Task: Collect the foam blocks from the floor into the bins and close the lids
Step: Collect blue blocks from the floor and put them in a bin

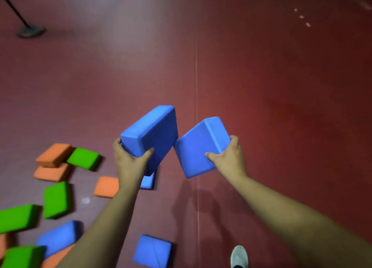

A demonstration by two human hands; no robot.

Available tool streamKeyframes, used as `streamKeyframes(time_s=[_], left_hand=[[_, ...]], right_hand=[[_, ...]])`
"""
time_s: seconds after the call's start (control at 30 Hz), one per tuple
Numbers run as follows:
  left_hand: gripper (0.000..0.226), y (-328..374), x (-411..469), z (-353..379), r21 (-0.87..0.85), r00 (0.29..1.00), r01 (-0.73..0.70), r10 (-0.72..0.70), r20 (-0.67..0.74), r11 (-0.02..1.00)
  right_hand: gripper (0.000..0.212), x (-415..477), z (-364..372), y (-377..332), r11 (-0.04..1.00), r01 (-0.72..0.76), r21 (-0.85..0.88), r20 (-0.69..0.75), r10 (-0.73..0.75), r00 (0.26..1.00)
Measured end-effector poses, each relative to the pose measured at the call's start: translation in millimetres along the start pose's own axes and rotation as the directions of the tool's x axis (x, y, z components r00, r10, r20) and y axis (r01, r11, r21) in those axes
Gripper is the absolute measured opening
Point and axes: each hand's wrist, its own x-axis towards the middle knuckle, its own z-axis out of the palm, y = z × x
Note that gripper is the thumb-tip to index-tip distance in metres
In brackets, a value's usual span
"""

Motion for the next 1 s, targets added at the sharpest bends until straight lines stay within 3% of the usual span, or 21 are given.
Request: streamKeyframes(time_s=[0.27, 0.4, 0.57, 0.77, 1.0], left_hand=[[0.081, 89.3, 16.4, -136.9, -0.007, 0.956, -0.141, 0.134, -0.261, 0.990], [0.081, 95.3, 5.0, -181.1, 0.022, 0.890, -0.146, 0.141, -0.434, 0.989], [0.079, 95.1, -41.2, -211.7, 0.012, 0.763, -0.035, 0.034, -0.646, 0.999], [0.086, 77.7, -137.7, -244.9, -0.031, 0.523, 0.138, -0.099, -0.846, 0.990], [0.086, 51.2, -302.9, -313.4, -0.130, 0.186, 0.265, -0.183, -0.965, 0.955]], right_hand=[[0.085, -37.3, -19.7, -147.2, 0.961, 0.232, 0.152, -0.042, -0.228, 0.973], [0.084, -33.9, -10.6, -194.3, 0.912, 0.370, 0.175, 0.073, -0.387, 0.919], [0.087, -39.4, 0.0, -224.0, 0.834, 0.495, 0.245, 0.216, -0.545, 0.810], [0.083, -88.4, 21.5, -248.2, 0.705, 0.614, 0.355, 0.434, -0.706, 0.560], [0.085, -240.7, 42.6, -264.1, 0.540, 0.625, 0.564, 0.549, -0.811, 0.205]])
